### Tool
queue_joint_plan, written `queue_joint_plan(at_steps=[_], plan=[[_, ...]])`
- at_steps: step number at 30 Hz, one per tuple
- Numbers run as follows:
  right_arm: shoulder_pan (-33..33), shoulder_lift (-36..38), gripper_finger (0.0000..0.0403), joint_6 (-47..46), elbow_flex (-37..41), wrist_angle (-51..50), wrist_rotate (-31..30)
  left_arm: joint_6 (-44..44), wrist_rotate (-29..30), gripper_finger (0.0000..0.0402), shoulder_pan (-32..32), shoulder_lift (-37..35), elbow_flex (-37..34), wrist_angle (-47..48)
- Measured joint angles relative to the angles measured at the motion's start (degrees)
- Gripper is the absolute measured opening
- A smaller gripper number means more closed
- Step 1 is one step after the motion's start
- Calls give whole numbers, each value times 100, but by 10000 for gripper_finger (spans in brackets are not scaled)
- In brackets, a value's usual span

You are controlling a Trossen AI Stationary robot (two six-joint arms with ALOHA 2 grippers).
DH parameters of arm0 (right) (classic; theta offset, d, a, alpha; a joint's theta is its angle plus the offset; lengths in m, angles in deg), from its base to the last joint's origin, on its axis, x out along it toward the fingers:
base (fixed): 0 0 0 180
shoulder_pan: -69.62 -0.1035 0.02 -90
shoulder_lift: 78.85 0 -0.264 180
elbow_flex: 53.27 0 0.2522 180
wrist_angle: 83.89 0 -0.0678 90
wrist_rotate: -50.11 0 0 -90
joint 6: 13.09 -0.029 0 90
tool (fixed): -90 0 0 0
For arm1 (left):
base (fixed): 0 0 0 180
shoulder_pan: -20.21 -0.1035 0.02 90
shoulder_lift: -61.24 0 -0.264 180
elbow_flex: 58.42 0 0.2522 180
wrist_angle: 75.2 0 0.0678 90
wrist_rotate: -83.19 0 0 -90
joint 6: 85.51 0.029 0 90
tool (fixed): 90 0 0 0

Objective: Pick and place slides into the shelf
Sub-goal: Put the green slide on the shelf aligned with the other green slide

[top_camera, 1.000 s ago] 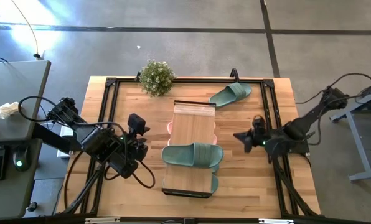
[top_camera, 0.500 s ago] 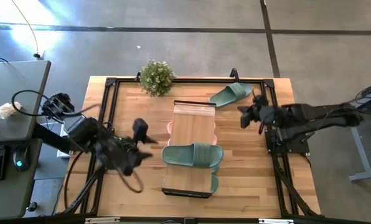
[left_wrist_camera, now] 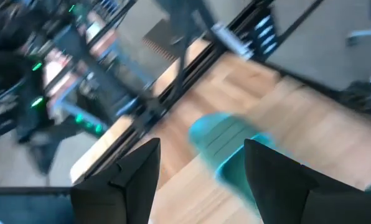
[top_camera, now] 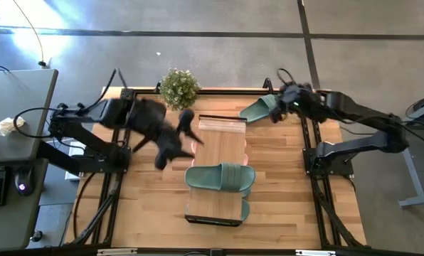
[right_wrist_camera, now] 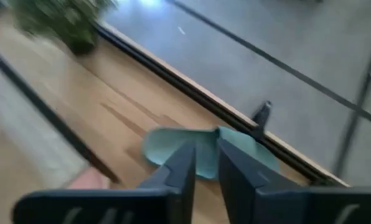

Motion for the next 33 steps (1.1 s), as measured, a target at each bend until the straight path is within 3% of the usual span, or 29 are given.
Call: queue_joint_plan(at_steps=[7,14,17,22,27,33], plan=[[800,-1389,113,474,-844,-749,15,56,-888,213,-1244,-160,-208,60],[1323,-2491,138,693,-1534,-1188,122,-656,-1314,213,-2087,-1110,-2426,-1197],[1542,-2853,138,703,-1697,-1239,331,-889,-1383,213,-2275,-1787,-3210,-1609],[1905,-3409,138,726,-1575,-1404,465,-992,-1169,213,-2424,-2777,-3921,-1643],[2201,-4009,138,652,-1450,-1340,652,-838,-1014,213,-2411,-3477,-4156,-1634],[2311,-4580,138,490,-1448,-1178,844,-772,-957,213,-2412,-3821,-4159,-1619]])
